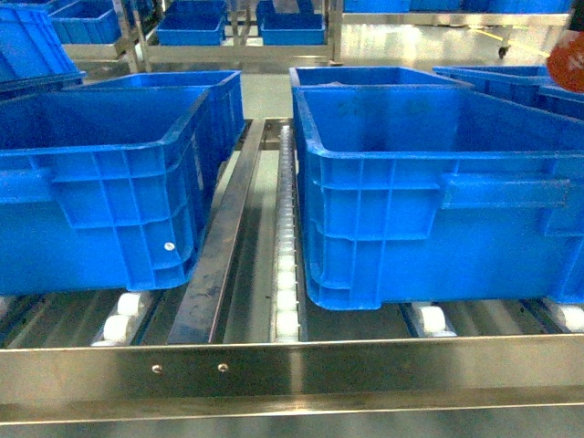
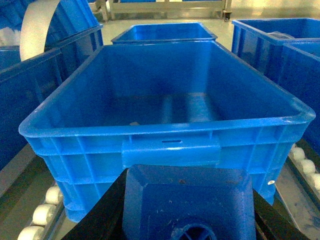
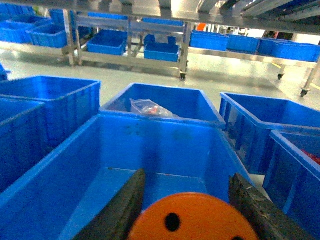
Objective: Sort blue parts and orange caps into right shelf containers
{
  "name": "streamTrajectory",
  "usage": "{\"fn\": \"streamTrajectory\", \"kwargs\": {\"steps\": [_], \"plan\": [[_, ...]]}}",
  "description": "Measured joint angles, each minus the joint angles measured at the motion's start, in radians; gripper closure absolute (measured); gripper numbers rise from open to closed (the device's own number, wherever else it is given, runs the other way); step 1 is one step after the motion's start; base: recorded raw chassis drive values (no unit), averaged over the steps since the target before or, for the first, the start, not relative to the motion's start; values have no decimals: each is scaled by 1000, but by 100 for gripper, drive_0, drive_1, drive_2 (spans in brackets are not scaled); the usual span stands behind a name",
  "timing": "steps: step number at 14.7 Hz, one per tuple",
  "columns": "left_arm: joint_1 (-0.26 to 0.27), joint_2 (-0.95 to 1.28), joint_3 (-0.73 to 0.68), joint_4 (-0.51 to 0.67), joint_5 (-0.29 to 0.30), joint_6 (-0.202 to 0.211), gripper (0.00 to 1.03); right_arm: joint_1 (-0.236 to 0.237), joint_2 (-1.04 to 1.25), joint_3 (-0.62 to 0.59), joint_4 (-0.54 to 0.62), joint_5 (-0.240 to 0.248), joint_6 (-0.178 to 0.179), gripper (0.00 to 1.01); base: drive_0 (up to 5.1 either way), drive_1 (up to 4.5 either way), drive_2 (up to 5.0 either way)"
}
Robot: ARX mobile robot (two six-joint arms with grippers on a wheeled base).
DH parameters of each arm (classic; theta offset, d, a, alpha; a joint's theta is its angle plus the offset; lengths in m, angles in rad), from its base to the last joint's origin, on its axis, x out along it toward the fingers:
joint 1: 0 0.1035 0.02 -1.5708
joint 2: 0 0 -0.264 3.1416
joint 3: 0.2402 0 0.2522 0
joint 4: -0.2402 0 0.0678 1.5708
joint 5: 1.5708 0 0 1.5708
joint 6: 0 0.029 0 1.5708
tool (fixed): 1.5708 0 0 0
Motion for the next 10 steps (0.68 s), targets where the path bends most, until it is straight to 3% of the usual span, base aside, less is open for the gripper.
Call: {"fn": "streamTrajectory", "kwargs": {"steps": [1, 2, 4, 5, 7, 8, 9, 10], "plan": [[0, 0, 0, 0, 0, 0, 59, -19, 134, 146, -66, -21, 6, 45, 0, 0, 0], [0, 0, 0, 0, 0, 0, 59, -19, 219, 230, -79, 8, 16, 32, 0, 0, 0], [0, 0, 0, 0, 0, 0, 59, 5, 117, 89, 51, 43, -2, 6, 0, 0, 0], [0, 0, 0, 0, 0, 0, 59, 28, -25, -44, 120, 38, -23, 3, 0, 0, 0], [-7, 0, 3, -19, -26, 4, 59, 40, -192, -293, 72, 3, -44, 3, 0, 0, 0], [-53, 12, 28, -86, -195, 22, 59, 33, -221, -378, 37, 1, -47, 3, 0, 0, 0], [-62, 61, 74, -96, -320, 23, 59, 27, -263, -431, -2, 2, -39, 3, 0, 0, 0], [-42, 123, 136, -55, -360, 26, 59, 29, -301, -445, -19, 6, -27, 3, 0, 0, 0]]}}
